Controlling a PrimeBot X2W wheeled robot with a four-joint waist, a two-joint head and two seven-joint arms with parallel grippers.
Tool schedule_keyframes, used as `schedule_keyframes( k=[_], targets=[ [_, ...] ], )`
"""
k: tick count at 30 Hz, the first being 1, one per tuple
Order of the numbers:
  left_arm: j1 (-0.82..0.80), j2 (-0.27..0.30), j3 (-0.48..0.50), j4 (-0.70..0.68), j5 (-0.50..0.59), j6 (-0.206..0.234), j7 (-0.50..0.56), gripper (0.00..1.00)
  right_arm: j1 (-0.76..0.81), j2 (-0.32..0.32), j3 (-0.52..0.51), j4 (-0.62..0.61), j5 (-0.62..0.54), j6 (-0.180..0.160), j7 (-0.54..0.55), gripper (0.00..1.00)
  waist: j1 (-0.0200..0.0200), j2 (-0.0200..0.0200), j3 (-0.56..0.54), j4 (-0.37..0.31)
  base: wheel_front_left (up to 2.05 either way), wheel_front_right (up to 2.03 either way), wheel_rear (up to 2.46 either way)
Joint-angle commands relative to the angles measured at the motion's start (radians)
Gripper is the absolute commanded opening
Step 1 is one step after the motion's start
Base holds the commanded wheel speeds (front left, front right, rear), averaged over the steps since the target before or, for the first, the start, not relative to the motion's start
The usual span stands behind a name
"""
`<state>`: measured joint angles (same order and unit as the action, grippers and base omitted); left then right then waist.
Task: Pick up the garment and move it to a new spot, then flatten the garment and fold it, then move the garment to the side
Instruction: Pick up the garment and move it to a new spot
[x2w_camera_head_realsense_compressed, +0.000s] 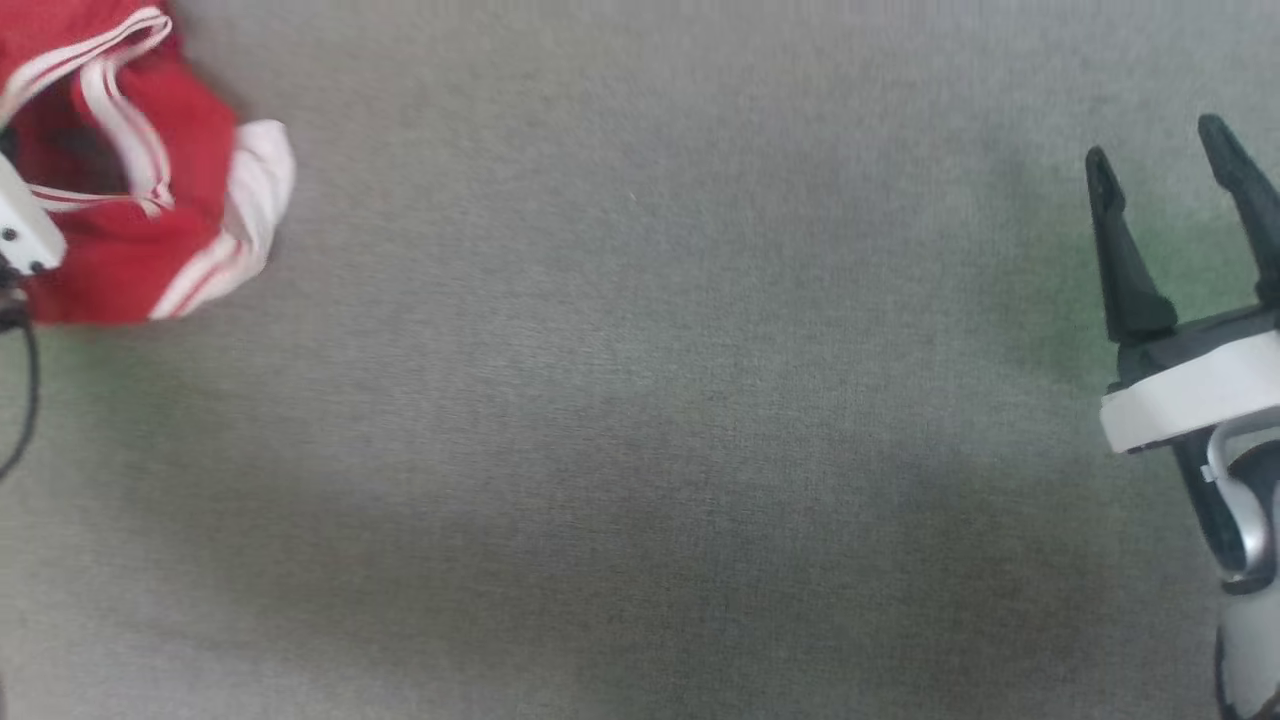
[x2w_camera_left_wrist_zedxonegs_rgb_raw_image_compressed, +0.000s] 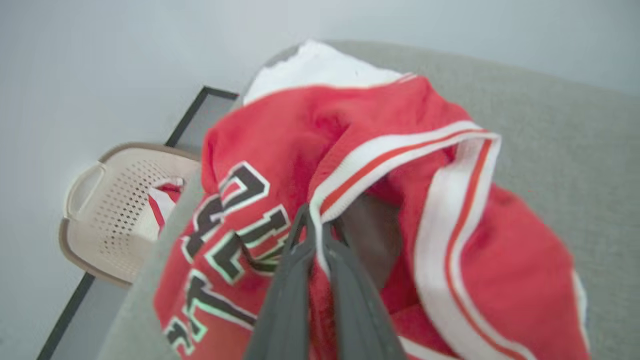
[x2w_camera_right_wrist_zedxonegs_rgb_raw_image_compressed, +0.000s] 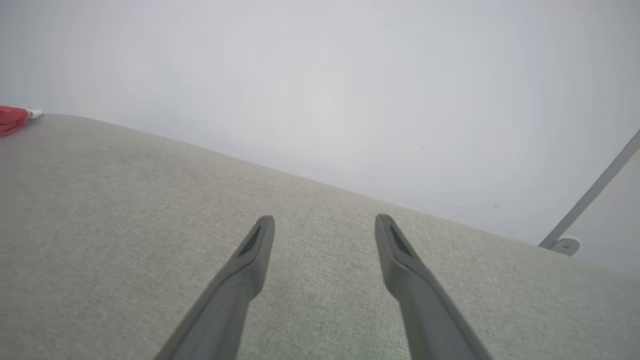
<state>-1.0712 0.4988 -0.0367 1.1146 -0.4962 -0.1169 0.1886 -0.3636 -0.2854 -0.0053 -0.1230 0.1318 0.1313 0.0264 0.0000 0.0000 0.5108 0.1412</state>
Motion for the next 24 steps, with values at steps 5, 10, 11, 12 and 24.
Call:
schedule_keyframes(
  k=[5,10,11,12,24],
  targets=[
    [-0.029,0.053,-0.032,-0.057,0.032,-0.008,-0.066,0.00,0.028,0.034,-0.005,0.033,0.000,-0.001,-0.026,1.00,0.0000,0.0000,-0.115,0.016,0.00,0.00,0.00],
    [-0.023,0.098,-0.065,-0.147,0.057,-0.011,-0.117,0.00,0.053,0.066,-0.008,0.069,0.000,-0.001,-0.050,1.00,0.0000,0.0000,-0.202,0.024,0.00,0.00,0.00],
    [-0.023,0.111,-0.069,-0.169,0.061,-0.011,-0.115,0.00,0.058,0.074,-0.008,0.074,-0.001,-0.001,-0.053,1.00,0.0000,0.0000,-0.218,0.025,0.00,0.00,0.00],
    [-0.022,0.120,-0.074,-0.191,0.065,-0.011,-0.113,0.00,0.063,0.081,-0.009,0.081,-0.002,-0.001,-0.056,1.00,0.0000,0.0000,-0.234,0.026,0.00,0.00,0.00],
    [0.070,0.232,-0.112,-0.659,0.034,-0.007,0.092,0.00,0.131,0.149,-0.015,0.132,-0.013,-0.001,-0.097,1.00,0.0000,0.0000,-0.416,0.027,0.00,0.00,0.00]
  ],
)
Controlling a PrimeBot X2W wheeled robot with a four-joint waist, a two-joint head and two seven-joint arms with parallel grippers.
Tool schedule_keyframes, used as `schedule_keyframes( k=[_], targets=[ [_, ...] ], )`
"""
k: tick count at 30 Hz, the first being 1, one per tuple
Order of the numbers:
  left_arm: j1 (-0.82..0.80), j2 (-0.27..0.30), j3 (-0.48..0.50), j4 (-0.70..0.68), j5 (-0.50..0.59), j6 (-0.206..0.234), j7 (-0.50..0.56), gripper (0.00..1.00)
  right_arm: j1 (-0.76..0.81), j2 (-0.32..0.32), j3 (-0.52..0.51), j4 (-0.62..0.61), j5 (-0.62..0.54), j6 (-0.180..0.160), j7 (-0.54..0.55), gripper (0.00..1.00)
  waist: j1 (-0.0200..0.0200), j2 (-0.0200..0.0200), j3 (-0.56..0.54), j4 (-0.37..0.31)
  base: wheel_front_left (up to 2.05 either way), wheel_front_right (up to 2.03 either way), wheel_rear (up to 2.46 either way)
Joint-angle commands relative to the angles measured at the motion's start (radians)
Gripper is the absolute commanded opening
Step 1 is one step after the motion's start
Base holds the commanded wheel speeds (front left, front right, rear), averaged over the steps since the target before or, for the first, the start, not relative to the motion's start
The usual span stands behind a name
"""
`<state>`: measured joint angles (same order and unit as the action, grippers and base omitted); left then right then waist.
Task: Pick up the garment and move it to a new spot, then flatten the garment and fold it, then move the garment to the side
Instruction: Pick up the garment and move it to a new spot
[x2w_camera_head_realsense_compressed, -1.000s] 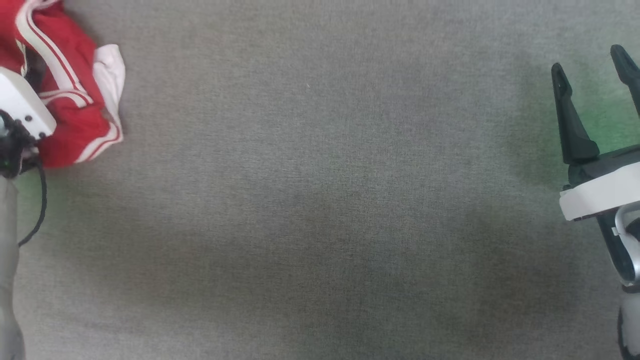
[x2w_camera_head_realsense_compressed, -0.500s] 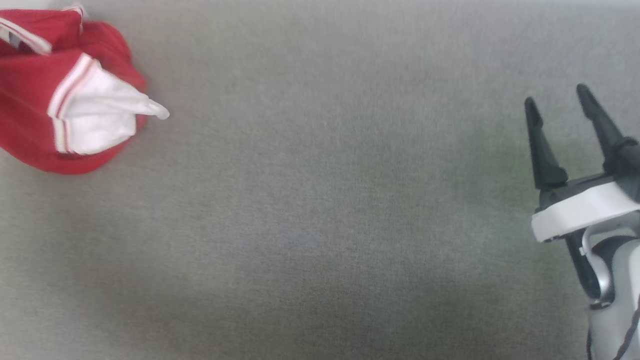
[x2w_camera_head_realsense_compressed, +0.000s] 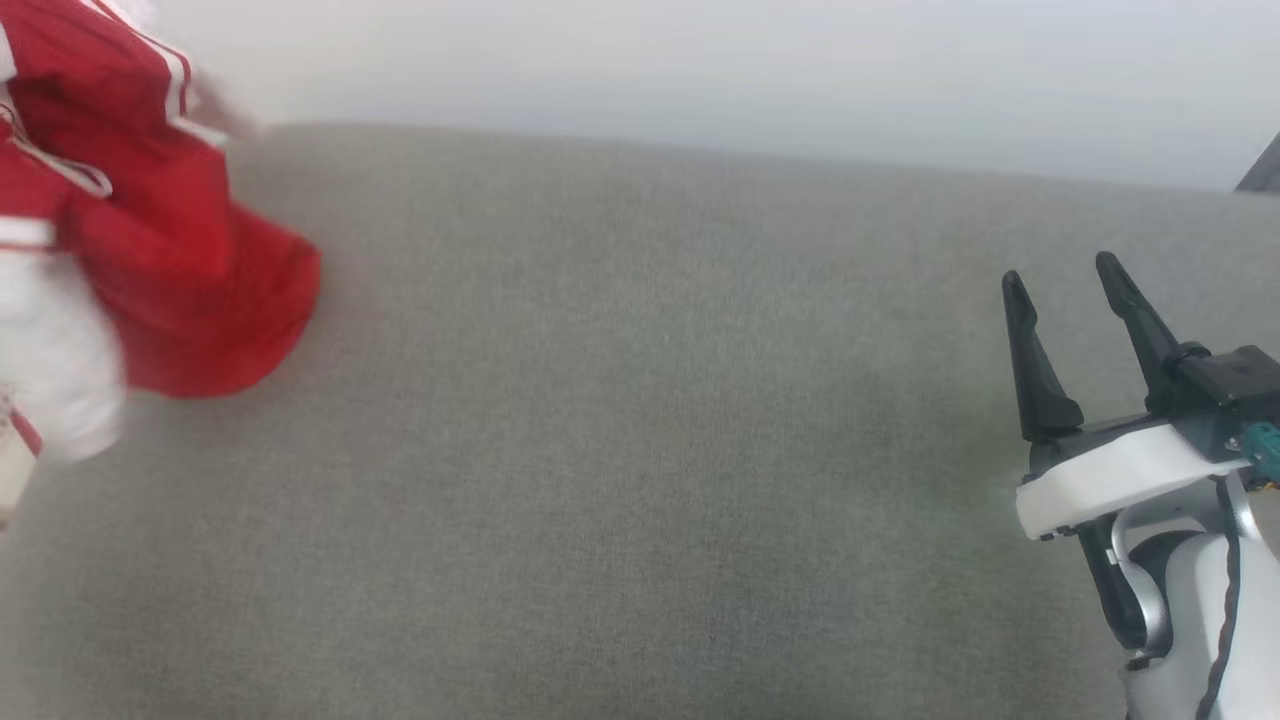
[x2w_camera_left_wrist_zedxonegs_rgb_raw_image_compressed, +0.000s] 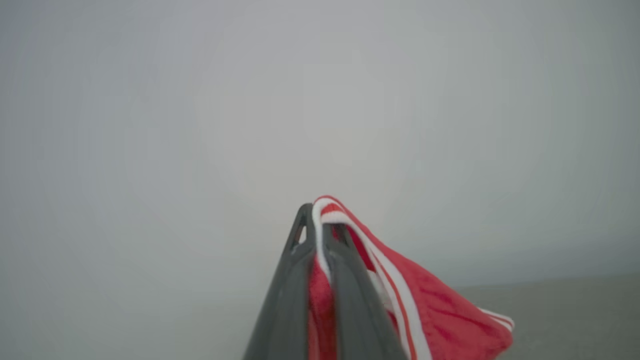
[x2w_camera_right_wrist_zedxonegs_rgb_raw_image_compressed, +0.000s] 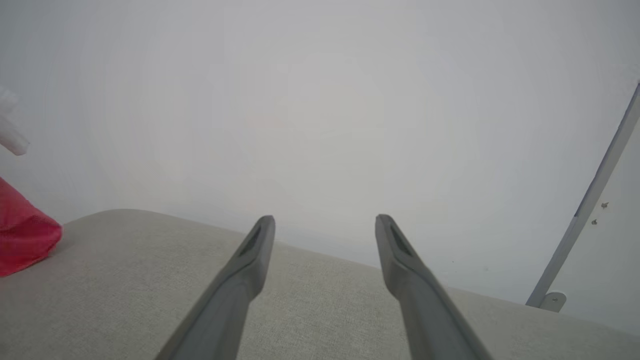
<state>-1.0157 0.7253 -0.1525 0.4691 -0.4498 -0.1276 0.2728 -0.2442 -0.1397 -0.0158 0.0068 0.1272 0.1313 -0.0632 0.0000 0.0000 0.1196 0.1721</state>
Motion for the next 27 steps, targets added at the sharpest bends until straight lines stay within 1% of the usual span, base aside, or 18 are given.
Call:
schedule_keyframes(
  k=[1,6,10,14,19,20,21,25,27],
  targets=[
    [0.024,0.013,0.006,-0.056,-0.020,0.006,0.034,0.00,0.016,0.005,-0.008,0.004,-0.007,-0.001,-0.010,1.00,0.0000,0.0000,-0.033,-0.007,0.00,0.00,0.00],
    [0.069,0.046,0.014,-0.261,-0.040,0.026,0.133,0.00,0.031,0.020,-0.034,0.009,-0.013,-0.001,-0.021,1.00,0.0000,0.0000,-0.070,-0.034,0.00,0.00,0.00],
    [0.096,0.061,0.013,-0.393,-0.067,0.041,0.215,0.00,0.038,0.028,-0.062,0.009,-0.019,-0.001,-0.026,1.00,0.0000,0.0000,-0.087,-0.067,0.00,0.00,0.00],
    [0.117,0.065,0.003,-0.509,-0.081,0.054,0.279,0.00,0.040,0.031,-0.094,0.002,-0.025,-0.001,-0.033,1.00,0.0000,0.0000,-0.086,-0.111,0.00,0.00,0.00],
    [0.123,0.050,-0.020,-0.620,-0.095,0.070,0.335,0.00,0.026,0.028,-0.130,-0.002,-0.032,-0.001,-0.039,1.00,0.0000,0.0000,-0.061,-0.180,0.00,0.00,0.00],
    [0.123,0.050,-0.020,-0.620,-0.095,0.070,0.335,0.00,0.026,0.028,-0.130,-0.002,-0.032,-0.001,-0.039,1.00,0.0000,0.0000,-0.061,-0.180,0.00,0.00,0.00],
    [0.120,0.045,-0.027,-0.636,-0.092,0.072,0.340,0.00,0.022,0.025,-0.137,0.000,-0.031,-0.001,-0.042,1.00,0.0000,0.0000,-0.053,-0.194,0.00,0.00,0.00],
    [0.102,0.013,-0.061,-0.682,-0.092,0.079,0.355,0.00,0.005,0.021,-0.171,0.008,-0.030,-0.001,-0.053,1.00,0.0000,0.0000,-0.017,-0.249,0.00,0.00,0.00],
    [0.095,-0.013,-0.085,-0.691,-0.095,0.085,0.360,0.00,-0.006,0.018,-0.187,0.014,-0.031,-0.001,-0.060,1.00,0.0000,0.0000,0.003,-0.273,0.00,0.00,0.00]
  ],
)
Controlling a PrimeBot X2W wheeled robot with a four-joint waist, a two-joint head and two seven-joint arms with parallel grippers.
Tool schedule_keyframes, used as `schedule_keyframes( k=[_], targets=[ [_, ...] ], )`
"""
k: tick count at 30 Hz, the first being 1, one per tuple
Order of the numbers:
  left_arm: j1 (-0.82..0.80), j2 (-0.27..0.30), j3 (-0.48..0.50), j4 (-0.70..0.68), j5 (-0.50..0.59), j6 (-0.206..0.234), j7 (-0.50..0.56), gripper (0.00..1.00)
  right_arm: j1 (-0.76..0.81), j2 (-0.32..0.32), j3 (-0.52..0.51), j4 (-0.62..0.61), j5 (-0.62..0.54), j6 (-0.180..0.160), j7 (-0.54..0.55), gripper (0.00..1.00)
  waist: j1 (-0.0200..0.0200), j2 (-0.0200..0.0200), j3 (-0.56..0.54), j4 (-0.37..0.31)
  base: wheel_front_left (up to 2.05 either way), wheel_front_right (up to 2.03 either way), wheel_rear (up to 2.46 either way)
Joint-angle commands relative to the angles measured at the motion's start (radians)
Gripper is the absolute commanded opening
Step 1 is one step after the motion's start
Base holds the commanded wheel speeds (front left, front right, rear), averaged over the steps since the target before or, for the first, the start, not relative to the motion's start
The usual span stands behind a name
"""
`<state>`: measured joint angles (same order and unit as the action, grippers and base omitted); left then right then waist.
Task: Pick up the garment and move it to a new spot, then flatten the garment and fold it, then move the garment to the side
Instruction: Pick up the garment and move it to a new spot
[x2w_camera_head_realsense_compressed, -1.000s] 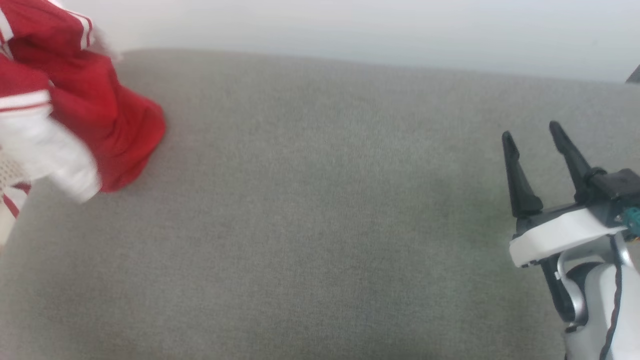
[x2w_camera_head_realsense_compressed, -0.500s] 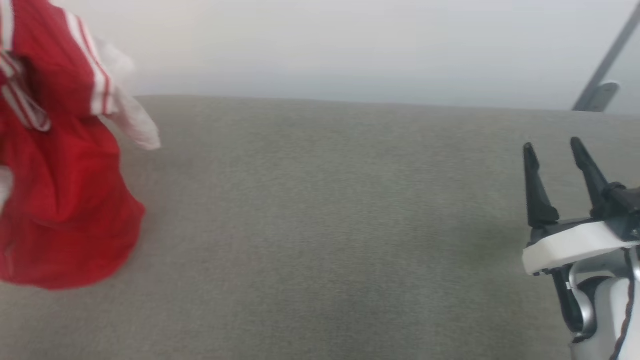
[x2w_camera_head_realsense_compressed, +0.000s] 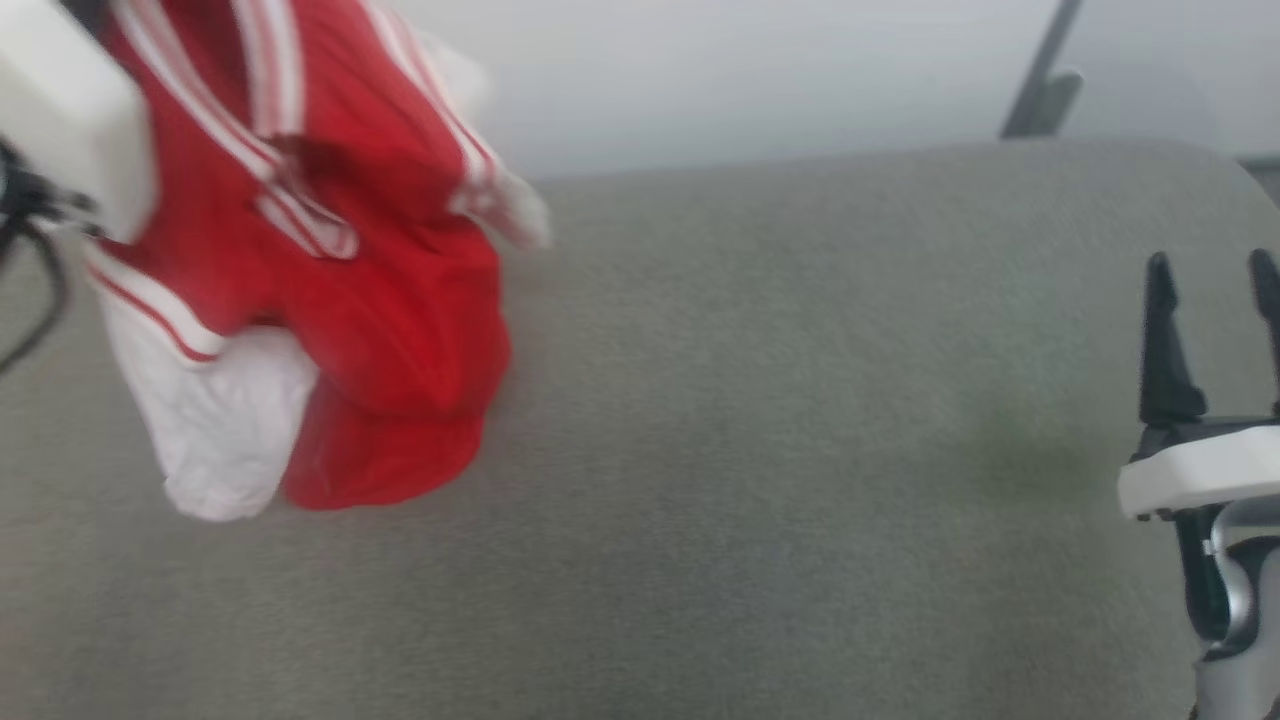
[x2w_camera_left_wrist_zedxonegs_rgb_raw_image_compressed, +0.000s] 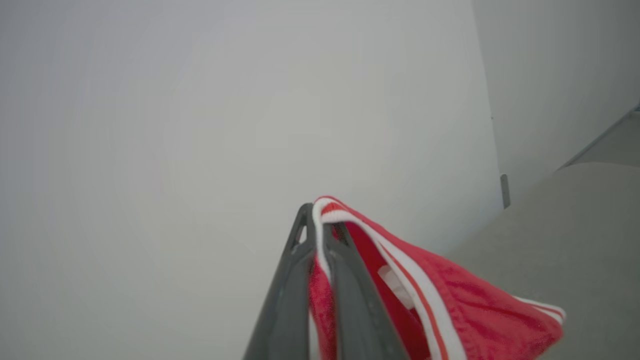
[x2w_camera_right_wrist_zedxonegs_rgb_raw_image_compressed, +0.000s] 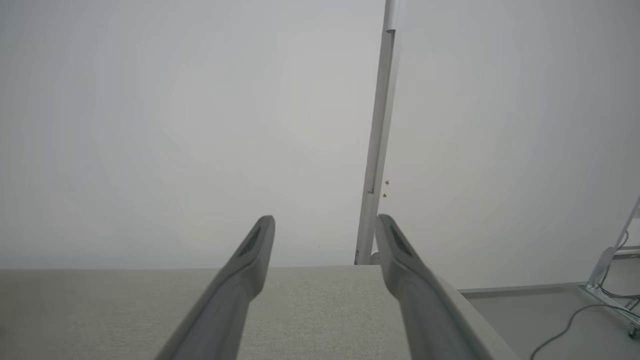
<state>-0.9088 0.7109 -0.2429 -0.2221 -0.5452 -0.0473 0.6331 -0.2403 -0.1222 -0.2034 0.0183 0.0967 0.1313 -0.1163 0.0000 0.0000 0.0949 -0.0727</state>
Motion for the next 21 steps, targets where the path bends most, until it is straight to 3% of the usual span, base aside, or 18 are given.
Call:
schedule_keyframes(
  k=[1,13,21],
  targets=[
    [-0.012,-0.012,-0.008,-0.007,0.001,0.008,0.004,0.00,-0.016,-0.001,-0.005,0.005,0.000,-0.001,-0.010,1.00,0.0000,0.0000,0.039,-0.039,0.00,0.00,0.00],
    [0.144,-0.152,-0.194,0.034,-0.032,0.045,0.084,0.00,-0.037,0.016,-0.001,0.105,0.036,-0.001,-0.088,1.00,0.0000,0.0000,0.156,-0.118,0.00,0.00,0.00],
    [0.235,-0.197,-0.281,0.186,-0.047,0.027,0.089,0.00,-0.070,0.029,0.020,0.161,0.044,-0.001,-0.128,1.00,0.0000,0.0000,0.196,-0.136,0.00,0.00,0.00]
  ],
)
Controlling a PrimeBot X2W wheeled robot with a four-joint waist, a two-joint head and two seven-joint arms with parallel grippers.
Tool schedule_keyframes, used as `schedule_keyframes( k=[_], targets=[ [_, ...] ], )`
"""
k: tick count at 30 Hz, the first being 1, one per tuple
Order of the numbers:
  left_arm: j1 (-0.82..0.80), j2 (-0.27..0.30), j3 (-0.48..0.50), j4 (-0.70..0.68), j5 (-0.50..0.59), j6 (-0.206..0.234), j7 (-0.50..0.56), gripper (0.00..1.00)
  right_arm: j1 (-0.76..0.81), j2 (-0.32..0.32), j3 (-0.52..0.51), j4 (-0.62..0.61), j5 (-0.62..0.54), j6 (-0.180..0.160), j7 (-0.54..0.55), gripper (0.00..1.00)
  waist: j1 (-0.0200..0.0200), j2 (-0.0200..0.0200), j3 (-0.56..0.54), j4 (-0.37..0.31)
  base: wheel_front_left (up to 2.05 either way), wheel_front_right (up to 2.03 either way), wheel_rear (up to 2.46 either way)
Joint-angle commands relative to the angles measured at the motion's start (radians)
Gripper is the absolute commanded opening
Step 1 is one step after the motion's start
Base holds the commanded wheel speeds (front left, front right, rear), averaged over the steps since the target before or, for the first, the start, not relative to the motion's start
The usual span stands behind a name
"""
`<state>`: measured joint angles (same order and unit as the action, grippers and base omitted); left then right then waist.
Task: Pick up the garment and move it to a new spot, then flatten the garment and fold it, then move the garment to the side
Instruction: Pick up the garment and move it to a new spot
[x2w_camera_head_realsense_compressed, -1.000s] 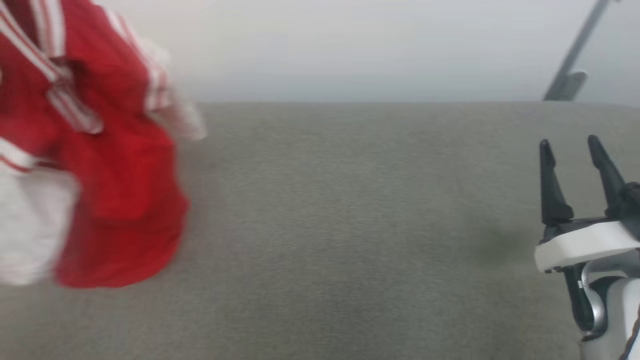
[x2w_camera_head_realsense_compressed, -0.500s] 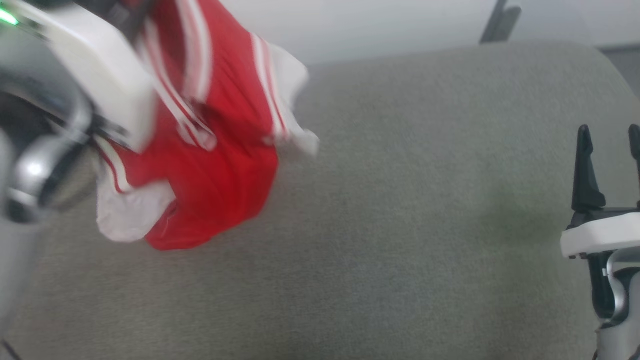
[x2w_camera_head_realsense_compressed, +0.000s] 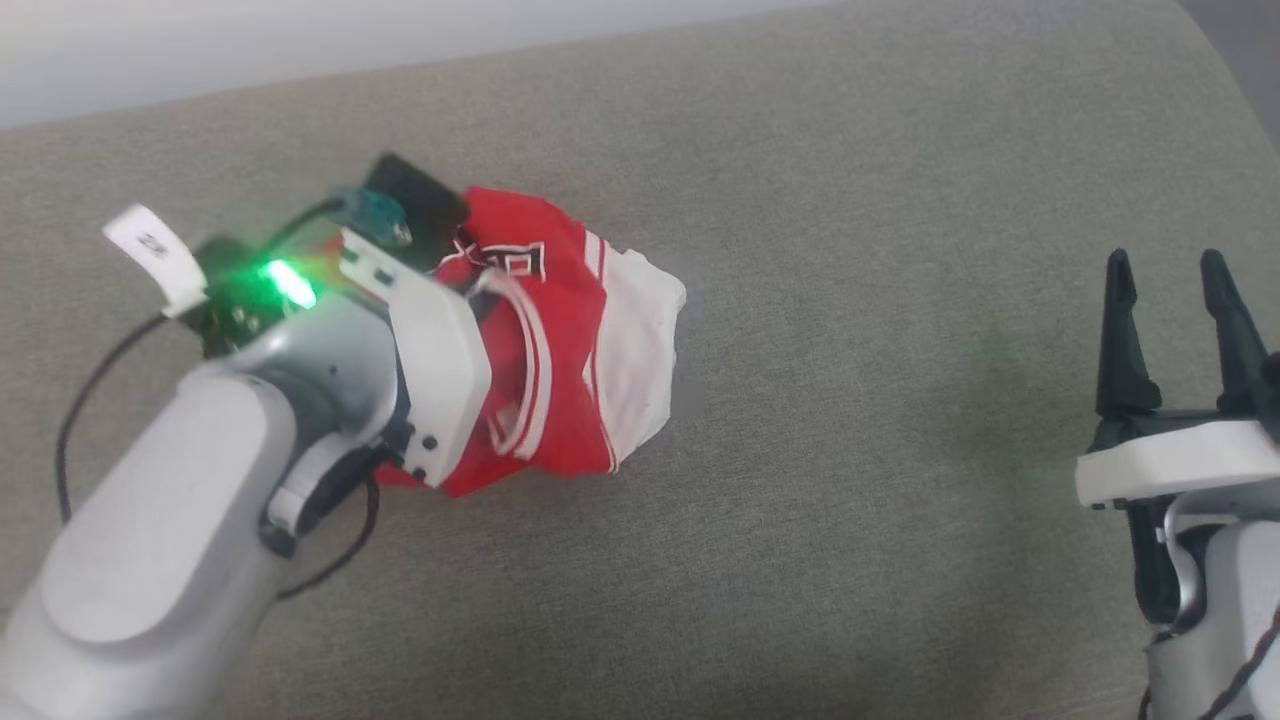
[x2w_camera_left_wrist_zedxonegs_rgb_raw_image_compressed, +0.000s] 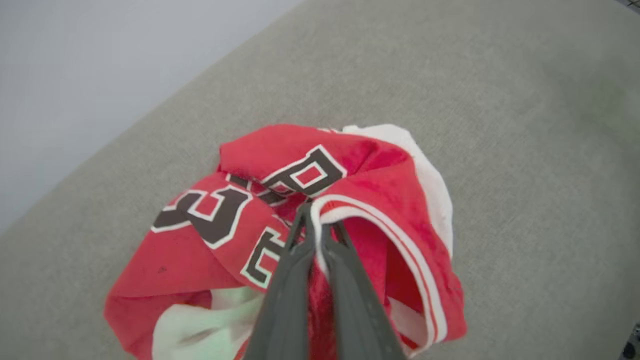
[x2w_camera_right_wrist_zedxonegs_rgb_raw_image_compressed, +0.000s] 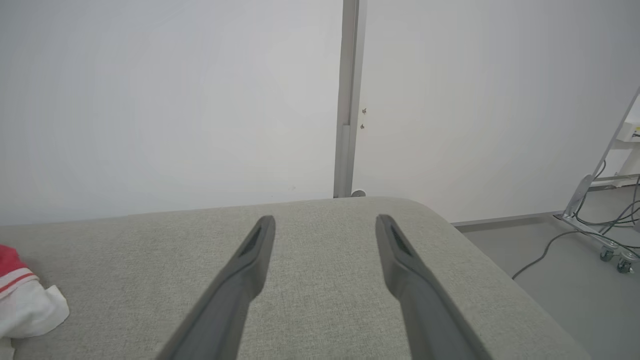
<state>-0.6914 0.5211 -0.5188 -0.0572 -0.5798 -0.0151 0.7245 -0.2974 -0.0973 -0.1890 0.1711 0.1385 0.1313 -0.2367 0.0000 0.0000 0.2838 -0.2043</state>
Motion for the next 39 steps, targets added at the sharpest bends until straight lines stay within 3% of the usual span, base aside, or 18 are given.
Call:
schedule_keyframes(
  k=[1,12,17,18,20,21,22,28,39],
  targets=[
    [0.023,-0.009,-0.012,0.046,-0.011,-0.009,-0.004,0.00,-0.017,0.005,0.009,0.012,0.002,-0.001,-0.011,1.00,0.0000,0.0000,0.010,-0.006,0.00,0.00,0.00],
    [0.045,-0.053,-0.056,0.316,-0.052,-0.053,-0.019,0.00,-0.046,-0.003,0.046,0.042,0.009,-0.001,-0.025,1.00,0.0000,0.0000,0.017,-0.006,0.00,0.00,0.00],
    [0.029,-0.074,-0.071,0.378,-0.065,-0.070,-0.034,0.00,-0.042,-0.012,0.050,0.048,0.004,-0.001,-0.027,1.00,0.0000,0.0000,-0.004,0.007,0.00,0.00,0.00],
    [0.025,-0.078,-0.072,0.385,-0.069,-0.074,-0.039,0.29,-0.038,-0.015,0.051,0.049,0.003,-0.001,-0.027,1.00,0.0000,0.0000,-0.012,0.011,0.00,0.00,0.00],
    [0.016,-0.082,-0.076,0.395,-0.076,-0.080,-0.041,0.55,-0.029,-0.020,0.054,0.051,-0.002,-0.001,-0.028,1.00,0.0000,0.0000,-0.029,0.022,0.00,0.00,0.00],
    [0.012,-0.082,-0.076,0.395,-0.076,-0.084,-0.045,0.85,-0.024,-0.022,0.056,0.052,-0.003,-0.001,-0.028,1.00,0.0000,0.0000,-0.039,0.027,0.00,0.00,0.00],
    [0.010,-0.084,-0.076,0.395,-0.082,-0.086,-0.042,1.00,-0.018,-0.025,0.056,0.053,-0.004,-0.001,-0.028,1.00,0.0000,0.0000,-0.049,0.034,0.00,0.00,0.00],
    [0.016,-0.058,-0.059,0.338,-0.081,-0.083,-0.075,1.00,0.007,-0.035,0.057,0.043,-0.009,-0.001,-0.013,1.00,0.0000,0.0000,-0.110,0.079,0.00,0.00,0.00],
    [0.176,0.065,0.058,0.167,-0.072,-0.007,-0.263,1.00,0.057,-0.045,0.076,0.029,0.015,-0.001,-0.005,1.00,0.0000,0.0000,-0.214,0.159,0.00,0.00,0.00]
  ],
)
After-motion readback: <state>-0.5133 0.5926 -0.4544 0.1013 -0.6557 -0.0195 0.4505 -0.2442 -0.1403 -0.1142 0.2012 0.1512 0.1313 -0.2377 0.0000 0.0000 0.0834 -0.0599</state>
